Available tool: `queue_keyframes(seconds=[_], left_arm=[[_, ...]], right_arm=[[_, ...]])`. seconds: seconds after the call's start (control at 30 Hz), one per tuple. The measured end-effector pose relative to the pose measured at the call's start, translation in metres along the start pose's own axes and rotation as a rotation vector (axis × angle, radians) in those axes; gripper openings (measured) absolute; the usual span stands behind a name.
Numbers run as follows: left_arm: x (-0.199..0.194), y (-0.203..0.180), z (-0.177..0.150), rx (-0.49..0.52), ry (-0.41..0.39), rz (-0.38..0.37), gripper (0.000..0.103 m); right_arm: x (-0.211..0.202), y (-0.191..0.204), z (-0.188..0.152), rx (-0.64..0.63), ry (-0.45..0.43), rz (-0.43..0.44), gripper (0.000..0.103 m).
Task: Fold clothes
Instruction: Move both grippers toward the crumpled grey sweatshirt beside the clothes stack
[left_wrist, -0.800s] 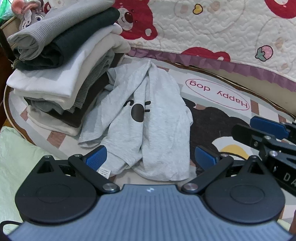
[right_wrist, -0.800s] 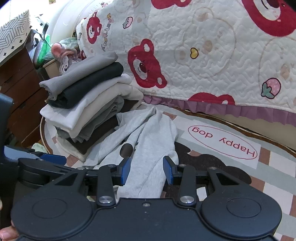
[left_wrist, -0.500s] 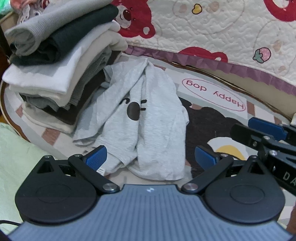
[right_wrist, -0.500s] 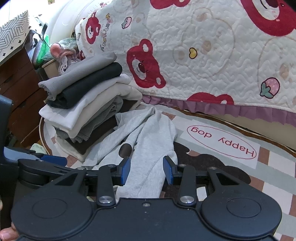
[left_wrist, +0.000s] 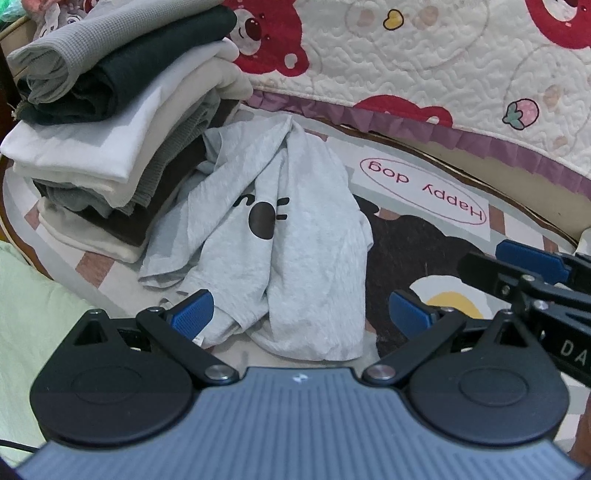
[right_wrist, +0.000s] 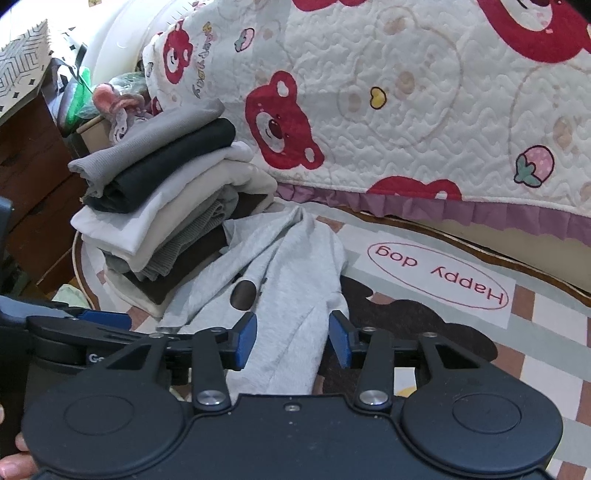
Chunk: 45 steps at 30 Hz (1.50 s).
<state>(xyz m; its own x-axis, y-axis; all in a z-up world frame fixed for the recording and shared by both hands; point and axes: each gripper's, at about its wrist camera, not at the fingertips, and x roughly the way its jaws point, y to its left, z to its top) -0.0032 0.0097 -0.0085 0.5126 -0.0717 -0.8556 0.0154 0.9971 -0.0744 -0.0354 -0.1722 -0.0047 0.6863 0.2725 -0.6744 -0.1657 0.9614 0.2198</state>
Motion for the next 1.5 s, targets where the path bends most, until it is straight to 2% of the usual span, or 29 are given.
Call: queue_keyframes(seconds=[0.97, 1.1, 1.2, 1.37, 1.5], left_arm=[[0.005, -0.001, 0.000, 0.005, 0.032, 0.000, 0.103], [0.009, -0.001, -0.001, 0.004, 0.043, -0.001, 0.103], [0.017, 0.000, -0.002, 0.018, 0.052, -0.001, 0.103], [0.045, 0.007, -0.009, 0.015, 0.123, 0.016, 0.103], [0.057, 0.014, -0.009, 0.007, 0.138, 0.040, 0.103]], right_arm=[[0.002, 0.002, -0.002, 0.000, 0.013, -0.002, 0.051], [0.003, 0.002, -0.003, 0.006, 0.012, -0.011, 0.055], [0.006, -0.001, -0.004, 0.011, 0.012, -0.026, 0.063], [0.019, -0.015, -0.013, 0.043, 0.046, -0.060, 0.063], [0.025, -0.028, -0.019, 0.064, 0.048, -0.056, 0.063]])
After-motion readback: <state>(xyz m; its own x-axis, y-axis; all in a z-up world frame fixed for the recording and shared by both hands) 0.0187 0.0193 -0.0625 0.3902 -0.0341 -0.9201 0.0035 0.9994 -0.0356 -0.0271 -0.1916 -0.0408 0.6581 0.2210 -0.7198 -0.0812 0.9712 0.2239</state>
